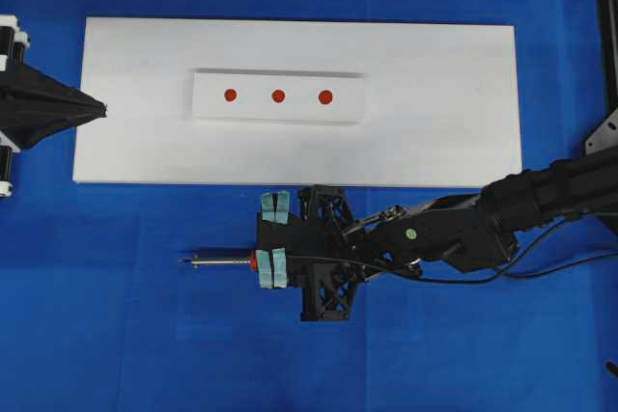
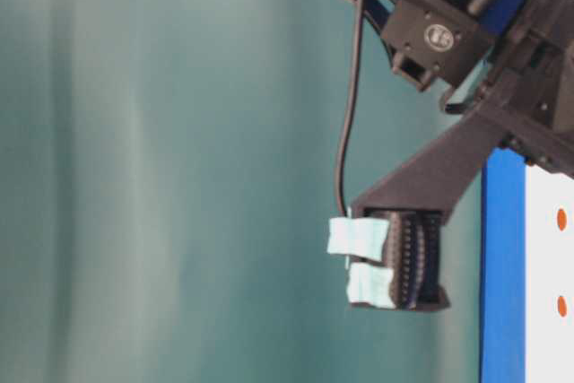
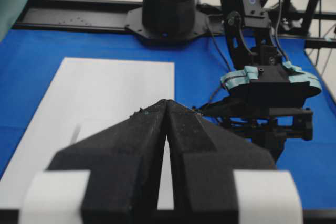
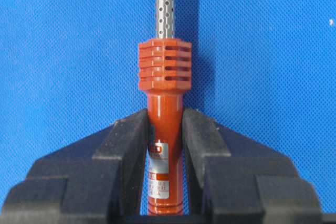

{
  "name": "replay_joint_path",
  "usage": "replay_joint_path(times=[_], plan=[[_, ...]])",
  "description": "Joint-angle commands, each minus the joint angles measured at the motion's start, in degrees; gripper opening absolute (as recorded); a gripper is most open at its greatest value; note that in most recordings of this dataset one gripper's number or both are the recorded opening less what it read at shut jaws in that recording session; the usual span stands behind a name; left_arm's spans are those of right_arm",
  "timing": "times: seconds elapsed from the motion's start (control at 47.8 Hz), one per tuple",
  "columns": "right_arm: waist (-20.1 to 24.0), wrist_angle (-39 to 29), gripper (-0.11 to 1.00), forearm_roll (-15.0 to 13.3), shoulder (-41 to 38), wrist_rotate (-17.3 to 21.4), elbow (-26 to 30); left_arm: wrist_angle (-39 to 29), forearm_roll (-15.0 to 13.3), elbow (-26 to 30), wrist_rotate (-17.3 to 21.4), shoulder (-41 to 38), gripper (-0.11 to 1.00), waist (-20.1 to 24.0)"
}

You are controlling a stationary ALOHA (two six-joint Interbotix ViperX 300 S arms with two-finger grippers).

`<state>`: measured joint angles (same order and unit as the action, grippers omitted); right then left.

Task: Touch the tip of the soldering iron to the mark.
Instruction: 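Open the right gripper to release the iron and withdraw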

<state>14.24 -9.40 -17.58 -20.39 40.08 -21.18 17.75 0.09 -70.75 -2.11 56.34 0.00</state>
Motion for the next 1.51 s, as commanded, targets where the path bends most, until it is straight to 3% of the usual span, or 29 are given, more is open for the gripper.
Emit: replay_joint_path(times=[0.0, 0.084, 0.314, 0.377, 0.502, 0.9, 1.13, 1.319, 1.486], plan=[[0.09, 0.35, 0.07, 0.18, 0.79, 0.00, 0.79, 0.35, 0.00, 0.53, 0.09, -0.18, 0.00, -0.09], [0.09, 0.26, 0.15, 0.18, 0.79, 0.00, 0.97, 0.35, 0.00, 0.53, 0.09, -0.18, 0.00, -0.09], [0.09, -1.32, 0.81, -0.88, 1.41, -0.35, 1.76, 0.35, 0.09, 0.53, 0.00, -0.09, 0.00, -0.09], [0.09, -2.29, 0.93, -1.05, 2.11, -0.35, 1.93, 0.35, 0.00, 0.53, 0.00, 0.00, 0.00, -0.09], [0.09, -4.75, 0.85, -1.05, 4.48, -0.44, 2.11, 0.35, 0.09, 0.62, 0.00, 0.18, 0.00, -0.09], [1.76, -21.27, 0.86, -2.64, 17.58, -0.79, 4.04, 0.26, 0.09, 0.62, -0.09, 0.62, 0.00, -0.09], [1.14, -22.32, 0.86, -4.66, 17.93, -0.97, 3.96, 0.18, 0.09, 0.53, -0.09, 0.62, 0.00, -0.09], [-3.96, -22.32, 0.86, -6.59, 18.11, -2.29, 3.96, 0.18, 0.09, 0.53, -0.09, 0.70, 0.00, -0.09], [-12.57, -22.32, 0.86, -6.15, 18.54, -8.35, 3.78, 0.09, 0.09, 0.53, 0.00, 0.62, 0.00, -0.09]])
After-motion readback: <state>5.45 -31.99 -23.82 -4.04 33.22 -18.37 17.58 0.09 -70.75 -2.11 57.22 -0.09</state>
